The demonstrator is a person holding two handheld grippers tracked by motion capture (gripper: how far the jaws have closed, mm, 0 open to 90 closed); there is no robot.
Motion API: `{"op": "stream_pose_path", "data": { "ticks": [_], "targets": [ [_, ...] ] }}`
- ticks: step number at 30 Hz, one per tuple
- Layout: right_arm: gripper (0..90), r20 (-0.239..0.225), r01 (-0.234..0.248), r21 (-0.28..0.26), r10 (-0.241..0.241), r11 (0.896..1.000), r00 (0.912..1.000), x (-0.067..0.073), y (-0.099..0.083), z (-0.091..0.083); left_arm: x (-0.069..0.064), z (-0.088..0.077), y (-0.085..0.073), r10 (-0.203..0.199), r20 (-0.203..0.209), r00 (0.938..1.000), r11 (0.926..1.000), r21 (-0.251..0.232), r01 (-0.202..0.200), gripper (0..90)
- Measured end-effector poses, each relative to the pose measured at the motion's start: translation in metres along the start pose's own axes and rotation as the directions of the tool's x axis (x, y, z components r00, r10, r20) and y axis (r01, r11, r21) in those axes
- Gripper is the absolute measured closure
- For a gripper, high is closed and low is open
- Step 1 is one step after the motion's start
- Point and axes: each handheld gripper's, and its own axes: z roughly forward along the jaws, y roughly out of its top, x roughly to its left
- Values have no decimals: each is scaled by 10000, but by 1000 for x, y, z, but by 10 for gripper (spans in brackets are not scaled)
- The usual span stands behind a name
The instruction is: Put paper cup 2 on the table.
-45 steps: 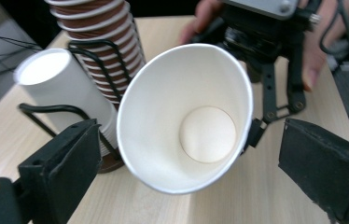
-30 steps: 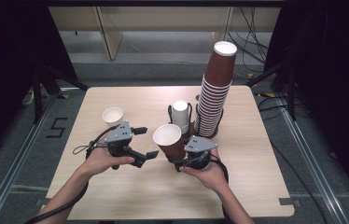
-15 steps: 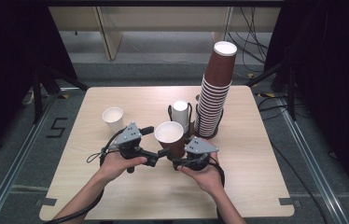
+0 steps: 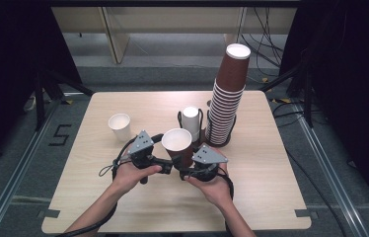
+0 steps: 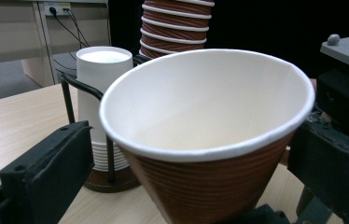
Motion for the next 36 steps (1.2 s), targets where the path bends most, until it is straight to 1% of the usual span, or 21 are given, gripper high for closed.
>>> {"op": "stream_pose_path", "data": {
  "ticks": [2,3,5,6,8,9,10,11,12,13,16,19,21,23,26,27,29,30,32,33,36],
  "targets": [
    [237,-58,12,-157,-13,9999,10000,1,0,3,-1,3,0,-53,-39,10000,10000,-20,53,0],
    [237,49,17,-89,-17,10000,10000,1,0,2,-2,4,0,-115,8,9999,9999,-44,115,0],
    [237,-80,-195,-157,194,9997,9998,2,0,3,-3,7,0,-95,56,9999,10000,-9,95,0],
    [237,-60,-156,-212,155,9997,9999,1,1,4,-4,8,0,-88,23,10000,10000,-23,88,0],
    [237,203,10,-209,-6,9998,9998,1,1,3,-4,10,1,-95,7,10000,9999,-37,95,0],
    [237,176,-156,-171,159,9997,9997,2,1,3,-4,11,1,-77,-21,10000,9999,-68,77,0],
    [236,224,-10,-201,15,9998,9997,2,1,3,-4,12,1,-129,-29,9999,9999,-113,128,0],
    [237,172,-138,-152,141,9998,9998,3,1,3,-4,13,1,-121,-80,9999,9998,-145,120,0],
    [236,187,-124,-188,127,9997,9997,3,1,4,-4,14,1,-97,-135,9999,9998,-185,95,0],
    [236,104,-130,-340,134,9993,9999,3,1,5,-4,14,1,-98,-137,9999,9998,-198,95,0],
    [236,241,-391,-276,398,9989,9989,5,1,3,-4,15,-1,-52,-183,9998,9996,-274,47,0],
    [236,113,-405,-397,410,9984,9991,5,1,5,-5,15,-2,-54,-254,9997,9990,-455,42,22],
    [235,161,-390,-424,397,9983,9991,5,2,5,-5,15,-2,-27,-251,9997,9986,-520,14,39],
    [234,131,-564,-418,570,9975,9983,5,2,5,-5,15,-1,41,-282,9996,9985,-547,-56,45],
    [233,295,-581,-377,593,9976,9978,5,2,4,-5,16,-1,37,-285,9996,9984,-557,-53,49],
    [233,366,-474,-418,489,9980,9981,4,3,4,-5,16,-1,36,-274,9996,9984,-560,-51,50],
    [232,325,-622,-348,634,9975,9975,5,2,4,-5,17,-2,26,-218,9998,9981,-614,-39,54],
    [231,277,-725,-314,734,9969,9969,5,2,4,-5,17,-2,59,-240,9997,9983,-581,-73,58],
    [226,326,-461,-494,477,9977,9983,3,2,5,-5,17,-3,141,-212,9997,9981,-591,-154,69],
    [222,188,-732,-422,741,9964,9971,5,1,6,-5,17,-3,226,-179,9996,9978,-620,-236,79],
    [212,168,-808,-353,815,9961,9965,5,1,5,-6,16,-4,433,-115,9990,9969,-654,-440,100]
  ]
}}
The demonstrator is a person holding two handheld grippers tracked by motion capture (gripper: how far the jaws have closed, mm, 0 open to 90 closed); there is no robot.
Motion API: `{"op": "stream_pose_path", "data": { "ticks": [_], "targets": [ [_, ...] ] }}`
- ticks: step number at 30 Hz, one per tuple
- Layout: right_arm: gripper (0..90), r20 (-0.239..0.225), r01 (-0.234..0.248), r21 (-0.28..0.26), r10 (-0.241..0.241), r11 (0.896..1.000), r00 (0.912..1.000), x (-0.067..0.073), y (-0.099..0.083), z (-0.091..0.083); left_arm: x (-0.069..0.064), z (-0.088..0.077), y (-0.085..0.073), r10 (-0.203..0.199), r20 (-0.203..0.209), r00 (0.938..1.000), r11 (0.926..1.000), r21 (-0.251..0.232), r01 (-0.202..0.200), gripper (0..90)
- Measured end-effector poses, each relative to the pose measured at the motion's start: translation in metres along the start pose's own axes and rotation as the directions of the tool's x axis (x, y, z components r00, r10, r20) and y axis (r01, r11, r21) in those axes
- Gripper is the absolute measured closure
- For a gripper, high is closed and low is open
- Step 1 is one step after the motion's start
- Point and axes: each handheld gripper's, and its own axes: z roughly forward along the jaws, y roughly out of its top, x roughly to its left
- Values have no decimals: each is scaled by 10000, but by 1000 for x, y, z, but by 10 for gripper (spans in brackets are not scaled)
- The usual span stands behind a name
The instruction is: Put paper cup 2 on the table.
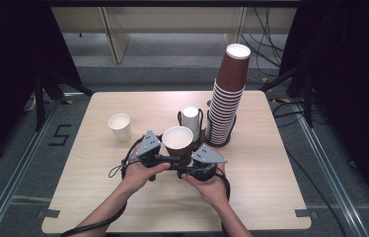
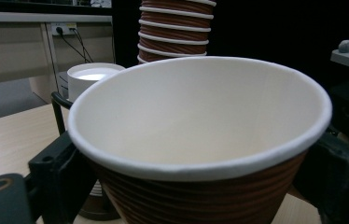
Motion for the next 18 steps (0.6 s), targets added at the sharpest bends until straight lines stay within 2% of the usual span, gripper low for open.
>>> {"op": "stream_pose_path", "data": {
  "ticks": [3,5,8,9,12,13,14,17,18],
  "targets": [
    [202,97,236,-88,-235,9997,9997,-1,0,0,0,-1,0,193,62,9998,9998,-8,-193,115],
    [181,64,28,116,-29,9999,10000,0,0,0,-1,-1,0,210,184,9996,9998,-31,-210,121],
    [152,71,317,151,-318,9994,9995,-2,0,1,-4,-1,0,421,268,9988,9991,-96,-418,123],
    [148,21,172,245,-173,9996,9998,0,0,1,-4,-1,0,430,255,9987,9990,-110,-427,123],
    [147,255,114,169,-118,9998,9996,1,-1,1,-4,-1,0,516,185,9985,9986,-140,-514,124],
    [146,118,28,100,-29,9999,9999,0,-2,1,-4,-1,0,533,149,9985,9985,-158,-531,123],
    [141,-12,79,78,-79,9999,10000,0,-2,1,-3,-2,1,548,133,9984,9984,-168,-546,123],
    [125,117,224,140,-225,9997,9997,0,-2,-1,-1,-4,2,572,38,9984,9981,-235,-571,123],
    [123,136,123,206,-126,9997,9998,1,-3,-2,-1,-5,3,642,-20,9979,9976,-246,-642,123]
  ]
}}
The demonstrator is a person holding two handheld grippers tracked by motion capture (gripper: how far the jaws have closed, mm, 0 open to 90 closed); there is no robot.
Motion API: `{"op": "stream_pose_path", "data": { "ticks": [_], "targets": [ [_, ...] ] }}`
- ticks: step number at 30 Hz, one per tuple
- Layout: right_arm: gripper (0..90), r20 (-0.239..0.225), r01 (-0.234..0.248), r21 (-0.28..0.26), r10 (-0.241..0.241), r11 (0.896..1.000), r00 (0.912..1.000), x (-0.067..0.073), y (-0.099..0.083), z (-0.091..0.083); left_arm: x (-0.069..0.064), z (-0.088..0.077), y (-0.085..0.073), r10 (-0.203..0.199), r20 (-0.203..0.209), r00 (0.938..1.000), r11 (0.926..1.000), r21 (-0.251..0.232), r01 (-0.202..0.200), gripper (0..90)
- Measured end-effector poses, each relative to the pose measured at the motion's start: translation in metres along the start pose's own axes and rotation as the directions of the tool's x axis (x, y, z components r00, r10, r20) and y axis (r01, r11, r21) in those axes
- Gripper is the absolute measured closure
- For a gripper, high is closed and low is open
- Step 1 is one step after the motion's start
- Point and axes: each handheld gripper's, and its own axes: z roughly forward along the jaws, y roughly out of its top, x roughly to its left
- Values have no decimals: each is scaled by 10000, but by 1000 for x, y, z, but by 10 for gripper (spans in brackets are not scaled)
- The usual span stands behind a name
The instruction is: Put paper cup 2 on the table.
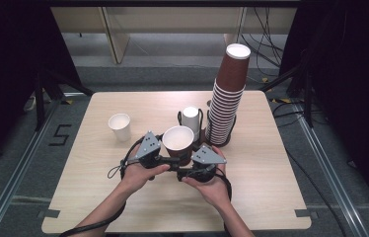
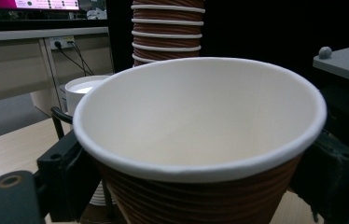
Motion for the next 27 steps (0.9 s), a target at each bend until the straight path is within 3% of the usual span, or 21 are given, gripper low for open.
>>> {"op": "stream_pose_path", "data": {
  "ticks": [2,6,7,9,15,27],
  "targets": [
    [118,-48,292,-38,-292,9996,9996,-2,-1,0,1,-1,1,40,-29,10000,10000,-34,-40,123],
    [113,-99,-35,117,36,9999,9999,-2,-3,-4,5,-5,5,124,-205,9997,9999,-67,-125,123],
    [113,56,129,116,-129,9998,9999,-3,-3,-6,6,-6,5,115,-239,9996,9998,-133,-118,123],
    [102,-122,266,49,-266,9996,9996,-5,-4,-6,9,-9,7,139,-330,9994,9998,-121,-143,122],
    [72,217,156,288,-162,9995,9996,-8,-3,-14,16,-18,9,196,-565,9982,9997,-107,-203,121],
    [34,584,-102,187,91,9998,9983,-14,-2,-23,31,-42,5,370,-1155,9926,9993,62,-365,119]
  ]
}}
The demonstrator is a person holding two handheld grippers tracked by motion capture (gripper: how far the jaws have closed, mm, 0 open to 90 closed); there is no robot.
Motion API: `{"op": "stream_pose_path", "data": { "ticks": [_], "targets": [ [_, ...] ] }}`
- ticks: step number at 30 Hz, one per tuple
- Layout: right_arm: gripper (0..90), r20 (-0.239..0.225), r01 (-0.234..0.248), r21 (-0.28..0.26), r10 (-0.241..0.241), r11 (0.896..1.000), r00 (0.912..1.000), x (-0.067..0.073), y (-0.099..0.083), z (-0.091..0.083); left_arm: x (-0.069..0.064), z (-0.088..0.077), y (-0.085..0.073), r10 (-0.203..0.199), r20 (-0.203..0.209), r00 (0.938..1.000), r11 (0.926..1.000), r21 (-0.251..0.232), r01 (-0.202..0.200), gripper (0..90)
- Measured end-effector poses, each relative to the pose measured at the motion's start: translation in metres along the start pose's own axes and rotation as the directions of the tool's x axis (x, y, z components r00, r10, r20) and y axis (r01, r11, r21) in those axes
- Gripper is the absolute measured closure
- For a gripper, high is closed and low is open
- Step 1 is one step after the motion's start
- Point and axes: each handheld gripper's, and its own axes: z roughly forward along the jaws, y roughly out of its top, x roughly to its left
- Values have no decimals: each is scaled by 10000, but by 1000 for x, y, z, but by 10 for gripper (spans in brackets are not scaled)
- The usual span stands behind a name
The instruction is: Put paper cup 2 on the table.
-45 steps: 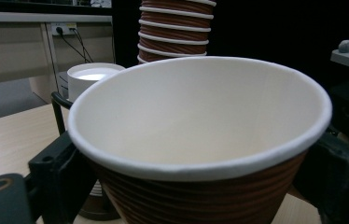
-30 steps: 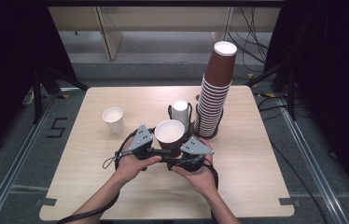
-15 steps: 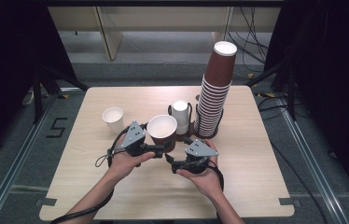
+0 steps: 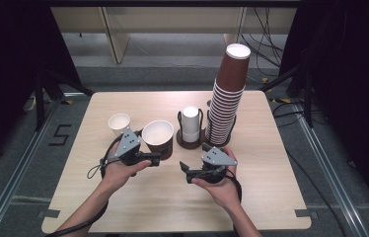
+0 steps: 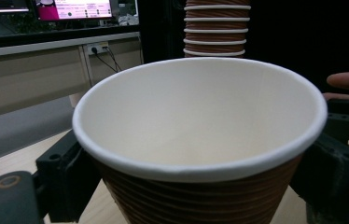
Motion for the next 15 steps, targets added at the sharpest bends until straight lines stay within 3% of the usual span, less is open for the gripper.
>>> {"op": "stream_pose_path", "data": {
  "ticks": [2,4,6,11,12,13,15],
  "targets": [
    [34,87,151,17,-151,9999,9998,-3,1,-2,3,-3,-2,-7,-119,9999,10000,-1,7,119],
    [36,-47,-25,-2,25,10000,10000,-3,0,-3,7,-7,-3,207,-260,9994,9998,-31,-208,119],
    [37,96,91,11,-91,10000,9999,-6,1,-5,10,-12,-5,224,-391,9990,9997,-8,-225,119],
    [38,403,-181,49,179,9998,9990,-10,-1,-12,18,-20,-10,223,-665,9975,9997,62,-219,119],
    [38,403,23,-33,-21,10000,9992,-12,-1,-12,20,-22,-12,249,-726,9970,9997,39,-247,119],
    [39,272,-247,-23,247,9997,9993,-12,-1,-13,21,-23,-12,258,-780,9966,9997,62,-254,119],
    [41,405,-116,-81,119,9999,9991,-14,-1,-15,23,-25,-14,302,-867,9958,9995,80,-297,119]
  ]
}}
